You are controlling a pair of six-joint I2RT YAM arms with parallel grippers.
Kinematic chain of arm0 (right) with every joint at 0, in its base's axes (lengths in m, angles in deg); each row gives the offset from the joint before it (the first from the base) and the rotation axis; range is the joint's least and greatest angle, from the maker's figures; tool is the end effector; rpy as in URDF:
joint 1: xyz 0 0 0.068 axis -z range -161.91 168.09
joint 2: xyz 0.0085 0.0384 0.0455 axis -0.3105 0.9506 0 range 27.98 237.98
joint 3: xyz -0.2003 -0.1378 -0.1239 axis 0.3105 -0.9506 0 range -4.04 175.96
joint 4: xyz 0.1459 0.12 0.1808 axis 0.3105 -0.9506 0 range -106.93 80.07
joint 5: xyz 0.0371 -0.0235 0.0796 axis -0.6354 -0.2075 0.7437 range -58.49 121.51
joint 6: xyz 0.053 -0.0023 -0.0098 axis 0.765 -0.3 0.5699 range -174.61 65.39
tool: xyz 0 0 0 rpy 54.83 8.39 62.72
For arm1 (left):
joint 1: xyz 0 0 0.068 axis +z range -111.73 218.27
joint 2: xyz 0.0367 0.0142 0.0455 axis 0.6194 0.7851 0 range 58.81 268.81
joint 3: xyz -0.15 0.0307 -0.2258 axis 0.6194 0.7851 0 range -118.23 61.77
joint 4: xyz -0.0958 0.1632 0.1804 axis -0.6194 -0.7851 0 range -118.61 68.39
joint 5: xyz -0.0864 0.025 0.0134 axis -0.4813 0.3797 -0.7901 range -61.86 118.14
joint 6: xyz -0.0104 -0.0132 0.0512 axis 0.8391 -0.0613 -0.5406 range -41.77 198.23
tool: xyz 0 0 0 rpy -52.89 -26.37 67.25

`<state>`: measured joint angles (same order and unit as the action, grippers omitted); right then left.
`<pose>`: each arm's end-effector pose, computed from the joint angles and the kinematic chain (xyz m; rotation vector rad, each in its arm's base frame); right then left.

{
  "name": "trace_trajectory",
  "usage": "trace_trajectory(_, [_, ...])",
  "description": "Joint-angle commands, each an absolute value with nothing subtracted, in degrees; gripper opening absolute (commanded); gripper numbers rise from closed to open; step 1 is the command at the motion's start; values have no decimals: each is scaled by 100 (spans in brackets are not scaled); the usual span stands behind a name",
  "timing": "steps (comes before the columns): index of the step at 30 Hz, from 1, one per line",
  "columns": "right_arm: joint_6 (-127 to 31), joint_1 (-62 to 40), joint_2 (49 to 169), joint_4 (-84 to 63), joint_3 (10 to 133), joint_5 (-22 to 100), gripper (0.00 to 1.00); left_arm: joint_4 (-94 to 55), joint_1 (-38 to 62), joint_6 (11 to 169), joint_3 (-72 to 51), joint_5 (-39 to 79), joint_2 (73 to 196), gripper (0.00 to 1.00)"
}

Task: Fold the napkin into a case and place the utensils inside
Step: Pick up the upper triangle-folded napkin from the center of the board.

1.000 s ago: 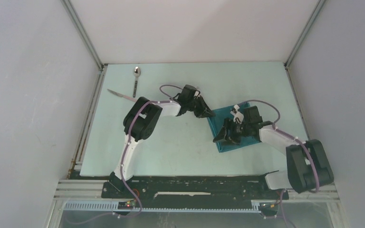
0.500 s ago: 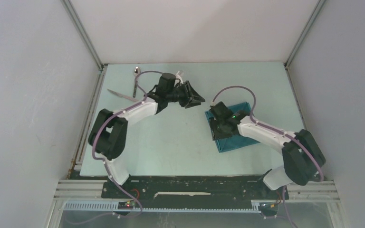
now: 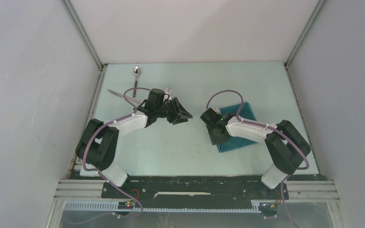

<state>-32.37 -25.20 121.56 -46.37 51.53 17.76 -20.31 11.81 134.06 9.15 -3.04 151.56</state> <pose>0.2210 0.1965 0.1688 -0.4634 2.7456 -0.0767 0.2963 -0.1681 0.1997 -0.3095 2.4936 -1.3079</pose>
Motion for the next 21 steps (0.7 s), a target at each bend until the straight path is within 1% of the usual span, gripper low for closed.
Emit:
trace_trajectory(1, [-3121, -2788, 12210, -4674, 5335, 1492, 44, -1669, 1181, 13316, 1057, -283, 14949, 46])
trace_trajectory(3, [-3055, -2858, 12223, -4710, 5334, 1423, 44, -1555, 1179, 13371, 1126, -323, 15002, 46])
trace_trajectory(6, [-2956, -2968, 12276, -4825, 5326, 1259, 46, -1445, 1181, 13420, 1181, -358, 15043, 46])
trace_trajectory(12, [-2818, -3133, 12471, -4961, 5324, 882, 45, -1393, 1181, 13428, 1222, -380, 15074, 46])
trace_trajectory(15, [-2833, -3148, 12558, -4904, 5312, 835, 39, -1355, 1181, 13445, 1250, -386, 15091, 46])
trace_trajectory(19, [-2809, -3143, 12531, -4596, 5144, 761, 35, -1306, 1181, 13448, 1352, -378, 15101, 48])
trace_trajectory(20, [-2810, -3133, 12529, -4533, 5070, 771, 32, -1275, 1181, 13460, 1383, -373, 15107, 49])
trace_trajectory(21, [-2787, -3128, 12546, -4511, 5048, 748, 23, -1247, 1181, 13471, 1413, -369, 15121, 49])
